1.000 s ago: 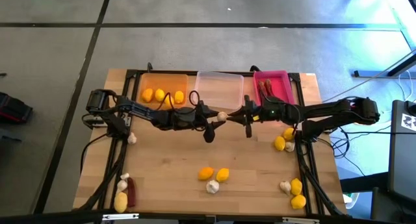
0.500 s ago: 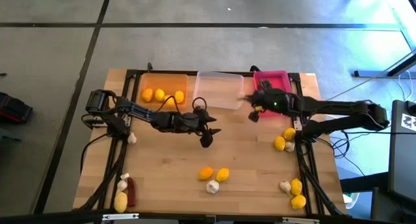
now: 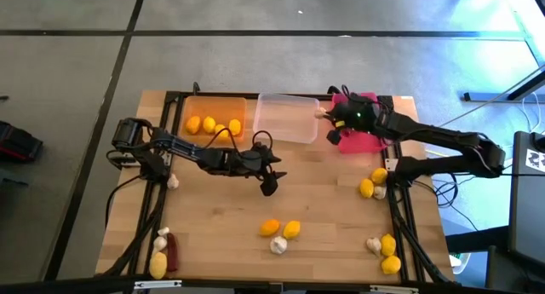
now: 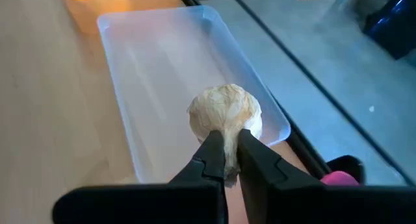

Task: Sort produce into baskets
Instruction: Put the white garlic into the transparent bin

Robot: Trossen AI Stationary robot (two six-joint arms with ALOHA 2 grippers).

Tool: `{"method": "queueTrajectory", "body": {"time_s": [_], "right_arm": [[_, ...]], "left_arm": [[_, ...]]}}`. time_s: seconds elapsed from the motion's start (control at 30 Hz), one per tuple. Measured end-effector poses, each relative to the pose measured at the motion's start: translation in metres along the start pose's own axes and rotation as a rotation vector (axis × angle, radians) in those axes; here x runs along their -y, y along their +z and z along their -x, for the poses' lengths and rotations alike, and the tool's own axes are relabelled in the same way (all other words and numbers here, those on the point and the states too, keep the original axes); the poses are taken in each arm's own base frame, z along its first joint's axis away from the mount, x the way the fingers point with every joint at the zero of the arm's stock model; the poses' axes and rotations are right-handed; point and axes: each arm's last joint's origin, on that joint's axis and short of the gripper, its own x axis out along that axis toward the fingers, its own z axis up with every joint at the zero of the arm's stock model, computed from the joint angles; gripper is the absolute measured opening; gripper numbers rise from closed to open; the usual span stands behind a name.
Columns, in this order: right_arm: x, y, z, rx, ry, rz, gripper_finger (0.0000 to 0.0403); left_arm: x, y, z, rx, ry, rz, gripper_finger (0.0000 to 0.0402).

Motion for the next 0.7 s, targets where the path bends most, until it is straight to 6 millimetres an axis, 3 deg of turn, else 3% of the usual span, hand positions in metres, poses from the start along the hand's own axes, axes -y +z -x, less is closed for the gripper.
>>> {"method": "queueTrajectory", "body": {"time_s": [0.4, 0.7], "right_arm": [[0.010, -0.023, -0.066, -0.136, 0.177, -0.125, 0.0024], [0.006, -0.034, -0.085, -0.192, 0.188, -0.129, 0.0024]], "left_arm": [[0.000, 0.000, 0.000, 0.001, 0.000, 0.000, 0.0258], [0.000, 0.000, 0.000, 0.001, 0.002, 0.000, 0.0258]]}}
